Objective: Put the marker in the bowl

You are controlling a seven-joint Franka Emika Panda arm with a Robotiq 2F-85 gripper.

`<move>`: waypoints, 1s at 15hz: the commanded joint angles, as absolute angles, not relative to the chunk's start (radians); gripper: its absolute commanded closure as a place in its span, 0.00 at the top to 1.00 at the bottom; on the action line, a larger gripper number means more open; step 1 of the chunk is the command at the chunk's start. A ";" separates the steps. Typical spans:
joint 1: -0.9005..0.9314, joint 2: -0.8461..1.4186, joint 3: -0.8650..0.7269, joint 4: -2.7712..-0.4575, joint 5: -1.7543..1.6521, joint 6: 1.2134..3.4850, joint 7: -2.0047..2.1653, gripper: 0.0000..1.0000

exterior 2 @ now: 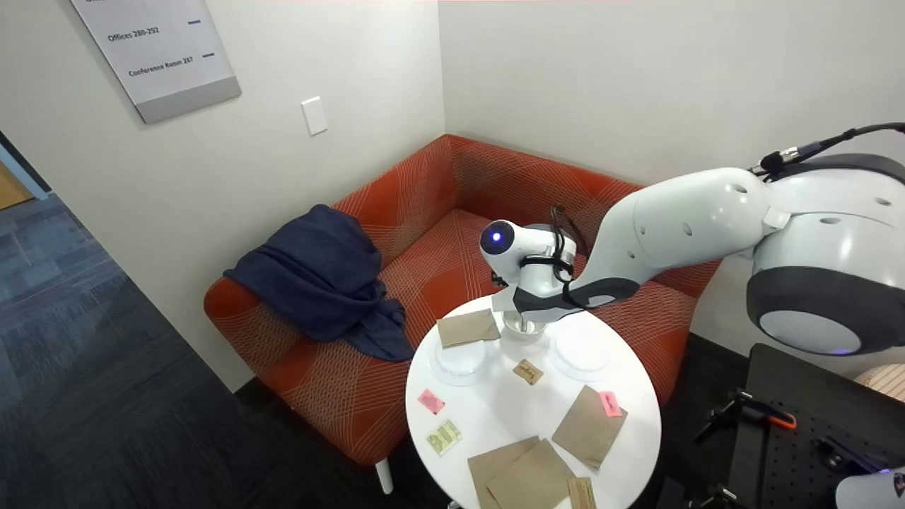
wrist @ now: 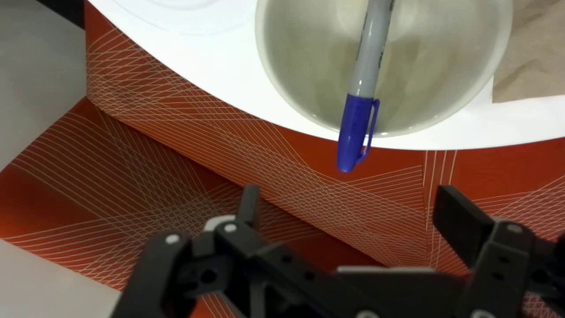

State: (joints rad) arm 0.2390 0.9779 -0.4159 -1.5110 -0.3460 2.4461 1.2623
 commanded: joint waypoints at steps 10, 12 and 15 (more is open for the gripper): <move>0.212 0.544 -0.375 -1.826 -0.360 2.412 1.196 1.00; 0.194 0.468 -0.348 -1.877 -0.353 2.396 1.158 1.00; 0.163 0.363 -0.299 -1.943 -0.343 2.355 1.098 1.00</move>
State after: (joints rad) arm 0.2018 0.5021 -0.3582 -1.8397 -0.3484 2.4032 1.1589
